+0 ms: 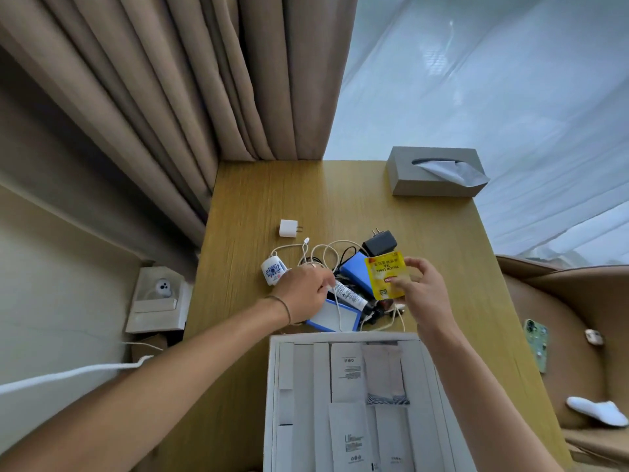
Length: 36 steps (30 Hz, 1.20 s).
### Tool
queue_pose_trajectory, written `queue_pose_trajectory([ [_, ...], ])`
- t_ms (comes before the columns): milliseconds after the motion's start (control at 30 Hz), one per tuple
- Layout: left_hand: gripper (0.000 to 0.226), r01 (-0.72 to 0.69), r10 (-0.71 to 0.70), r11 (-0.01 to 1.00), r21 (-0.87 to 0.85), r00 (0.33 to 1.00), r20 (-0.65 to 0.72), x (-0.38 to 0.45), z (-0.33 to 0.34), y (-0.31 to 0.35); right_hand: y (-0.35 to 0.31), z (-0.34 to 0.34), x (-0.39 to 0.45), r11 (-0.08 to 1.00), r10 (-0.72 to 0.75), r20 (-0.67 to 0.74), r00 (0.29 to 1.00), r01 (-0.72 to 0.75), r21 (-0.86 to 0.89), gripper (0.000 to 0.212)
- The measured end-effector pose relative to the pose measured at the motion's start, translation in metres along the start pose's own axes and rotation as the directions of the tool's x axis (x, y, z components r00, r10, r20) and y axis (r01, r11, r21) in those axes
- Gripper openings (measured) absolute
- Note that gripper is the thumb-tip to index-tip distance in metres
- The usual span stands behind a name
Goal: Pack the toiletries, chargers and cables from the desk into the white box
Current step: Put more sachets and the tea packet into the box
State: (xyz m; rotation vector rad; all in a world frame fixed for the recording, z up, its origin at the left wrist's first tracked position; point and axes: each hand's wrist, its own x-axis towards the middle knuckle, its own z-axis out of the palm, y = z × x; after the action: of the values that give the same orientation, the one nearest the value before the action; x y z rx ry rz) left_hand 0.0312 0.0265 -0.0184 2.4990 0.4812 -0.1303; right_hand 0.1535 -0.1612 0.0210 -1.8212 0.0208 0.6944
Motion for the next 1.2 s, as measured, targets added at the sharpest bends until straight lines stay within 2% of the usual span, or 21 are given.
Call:
queue_pose_trajectory([
  [67,0.024,-0.094,0.090,0.990,0.103,0.995,0.047,0.020,0.011,0.008,0.001,-0.008,-0.012,0.999,0.003,0.002,1.000,-0.003,0.047,0.046],
  [133,0.031,-0.181,0.161,0.967,0.179,0.980,0.117,0.036,0.023,0.015,0.003,-0.016,-0.025,0.998,-0.001,-0.006,1.000,0.001,0.064,0.049],
  [233,0.040,-0.300,0.237,0.914,0.273,0.941,0.241,0.052,0.037,0.023,0.005,-0.026,-0.043,0.999,-0.028,-0.024,0.999,0.028,0.017,0.037],
  [300,0.038,-0.354,0.257,0.876,0.327,0.917,0.305,0.058,0.045,0.025,0.008,-0.031,-0.053,0.999,-0.038,-0.008,0.999,0.038,0.009,0.026],
  [433,0.032,-0.419,0.275,0.804,0.422,0.891,0.361,0.062,0.054,0.028,0.018,-0.039,-0.070,0.996,-0.039,0.009,0.999,0.040,-0.076,0.012],
  [567,0.026,-0.481,0.304,0.705,0.521,0.869,0.392,0.065,0.055,0.030,0.031,-0.040,-0.083,0.961,-0.007,0.012,1.000,0.010,-0.278,0.029],
  [667,0.022,-0.490,0.318,0.689,0.534,0.867,0.385,0.067,0.055,0.029,0.042,-0.038,-0.091,0.931,0.025,0.103,0.994,0.015,-0.366,0.045],
  [700,0.021,-0.483,0.328,0.705,0.519,0.871,0.366,0.067,0.054,0.028,0.047,-0.038,-0.093,0.905,0.023,0.134,0.991,0.037,-0.424,0.045],
  [767,0.022,-0.455,0.350,0.760,0.464,0.888,0.297,0.065,0.052,0.025,0.059,-0.037,-0.095,0.820,0.006,0.169,0.986,0.092,-0.565,0.032],
  [833,0.019,-0.414,0.362,0.821,0.392,0.910,0.204,0.061,0.049,0.022,0.072,-0.038,-0.096,0.713,0.013,0.195,0.981,0.128,-0.690,0.016],
  [900,0.016,-0.368,0.358,0.879,0.303,0.929,0.092,0.055,0.042,0.021,0.082,-0.037,-0.097,0.627,0.049,0.240,0.969,0.158,-0.763,0.011],
  [1033,0.028,-0.257,0.270,0.960,0.111,0.954,-0.129,0.042,0.020,0.029,0.102,-0.035,-0.103,0.506,0.110,0.330,0.937,0.233,-0.830,0.019],
  [1200,0.029,-0.154,0.110,0.983,-0.103,0.933,-0.344,0.012,-0.017,0.045,0.125,-0.031,-0.102,0.269,0.112,0.441,0.891,0.400,-0.876,0.028],
])
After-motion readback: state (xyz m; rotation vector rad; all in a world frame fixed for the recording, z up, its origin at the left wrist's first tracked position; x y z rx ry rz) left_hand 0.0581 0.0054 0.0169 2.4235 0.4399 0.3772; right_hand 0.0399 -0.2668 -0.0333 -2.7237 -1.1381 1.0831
